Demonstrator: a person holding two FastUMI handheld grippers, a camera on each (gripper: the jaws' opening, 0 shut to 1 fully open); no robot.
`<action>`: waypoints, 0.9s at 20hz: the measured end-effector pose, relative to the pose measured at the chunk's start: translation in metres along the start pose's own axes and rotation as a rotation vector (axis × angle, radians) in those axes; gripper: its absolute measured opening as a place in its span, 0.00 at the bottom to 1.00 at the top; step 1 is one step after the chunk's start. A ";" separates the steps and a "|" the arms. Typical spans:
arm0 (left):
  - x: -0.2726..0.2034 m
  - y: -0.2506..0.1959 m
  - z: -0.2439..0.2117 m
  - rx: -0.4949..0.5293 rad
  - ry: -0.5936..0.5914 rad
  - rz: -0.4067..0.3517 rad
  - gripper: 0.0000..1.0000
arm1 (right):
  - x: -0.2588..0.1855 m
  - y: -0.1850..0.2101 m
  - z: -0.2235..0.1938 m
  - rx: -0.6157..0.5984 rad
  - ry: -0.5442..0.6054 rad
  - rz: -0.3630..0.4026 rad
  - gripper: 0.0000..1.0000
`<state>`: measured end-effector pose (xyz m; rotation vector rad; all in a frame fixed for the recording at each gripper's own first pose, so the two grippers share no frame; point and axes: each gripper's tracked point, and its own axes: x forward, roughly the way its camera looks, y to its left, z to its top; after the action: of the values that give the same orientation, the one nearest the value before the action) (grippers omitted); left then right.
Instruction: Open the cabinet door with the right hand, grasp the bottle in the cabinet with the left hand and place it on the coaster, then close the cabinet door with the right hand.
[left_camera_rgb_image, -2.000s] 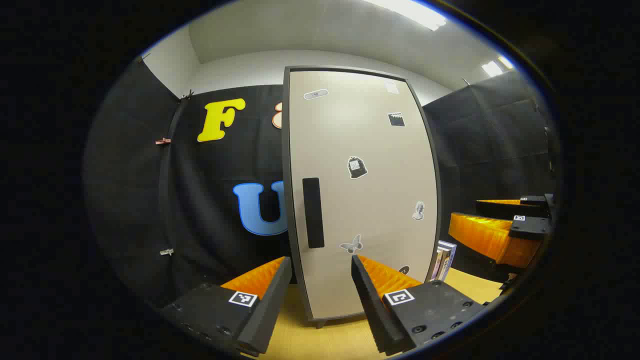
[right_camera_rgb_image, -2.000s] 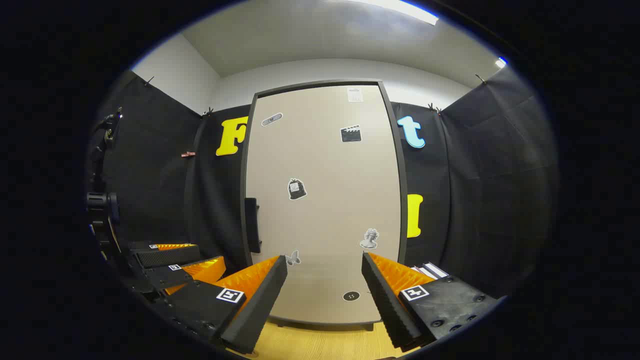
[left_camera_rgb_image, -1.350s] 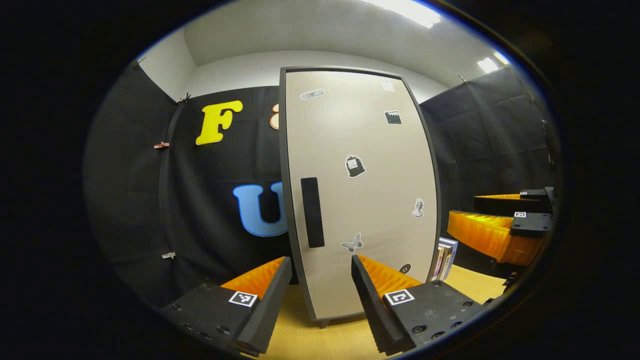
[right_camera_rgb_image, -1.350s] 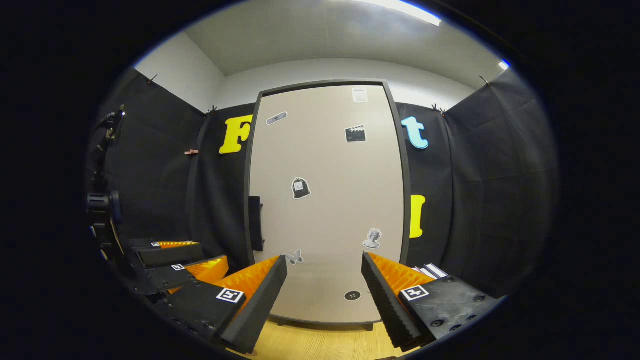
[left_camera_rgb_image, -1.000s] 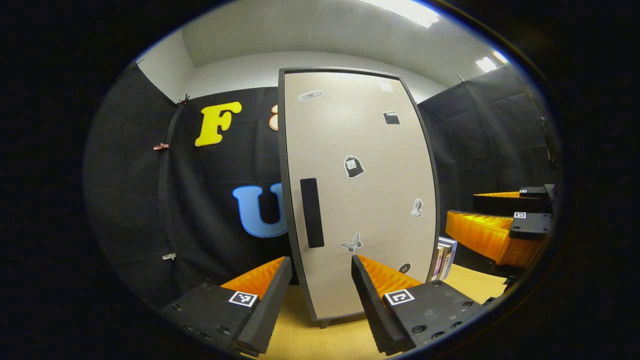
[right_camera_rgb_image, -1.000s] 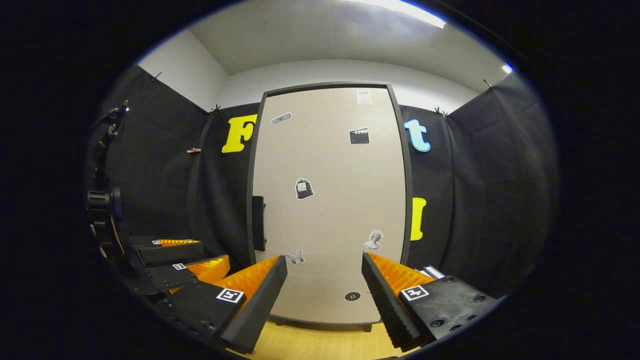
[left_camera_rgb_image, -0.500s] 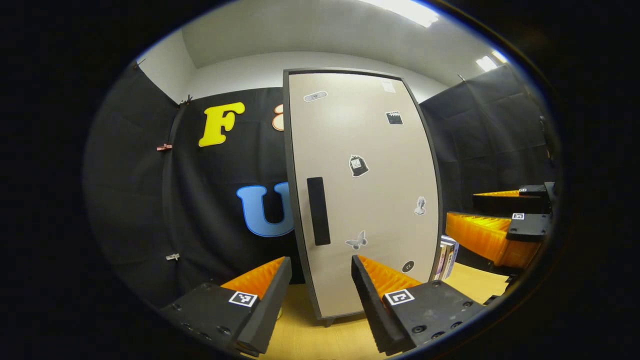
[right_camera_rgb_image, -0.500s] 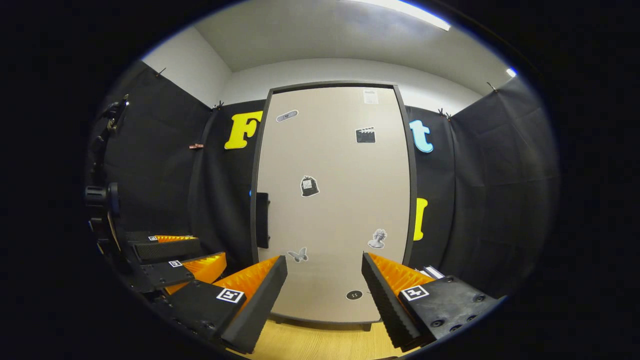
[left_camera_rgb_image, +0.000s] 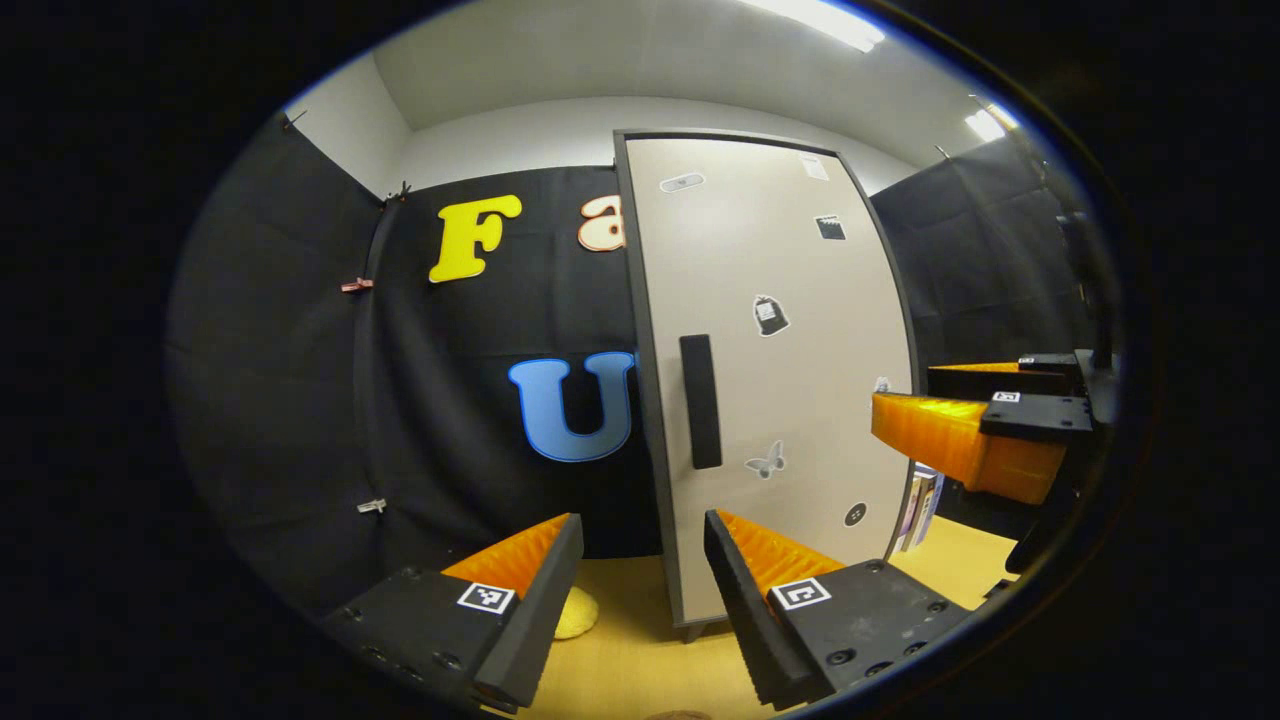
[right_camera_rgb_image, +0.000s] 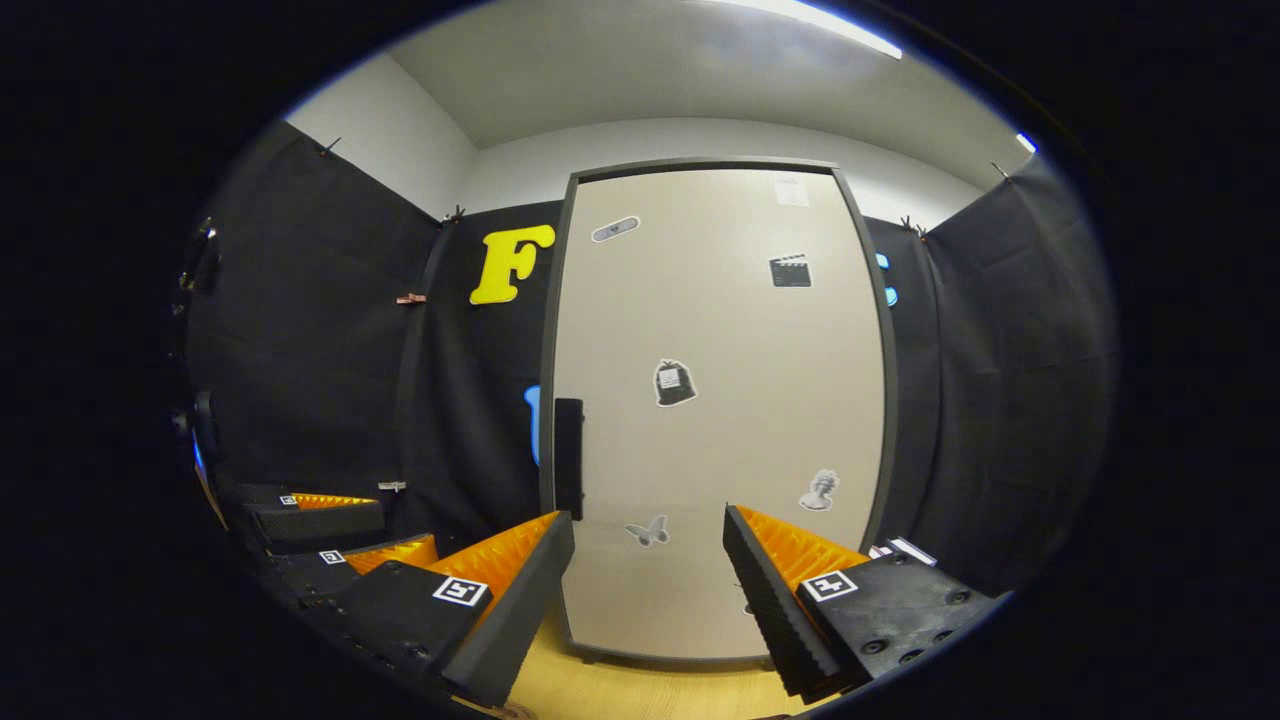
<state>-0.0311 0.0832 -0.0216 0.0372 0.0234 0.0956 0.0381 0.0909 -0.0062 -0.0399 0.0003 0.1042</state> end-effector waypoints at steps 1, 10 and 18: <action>0.000 0.008 -0.003 -0.003 0.004 0.010 0.78 | 0.008 0.012 -0.003 0.005 0.008 0.017 0.98; 0.001 0.085 -0.041 -0.037 0.058 0.056 0.78 | 0.109 0.060 -0.023 -0.028 0.006 -0.038 0.98; 0.010 0.121 -0.075 -0.039 0.125 0.088 0.78 | 0.163 0.050 -0.027 -0.082 -0.028 -0.179 0.92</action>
<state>-0.0350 0.2076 -0.0918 -0.0073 0.1447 0.1858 0.1949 0.1567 -0.0357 -0.1201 -0.0352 -0.0746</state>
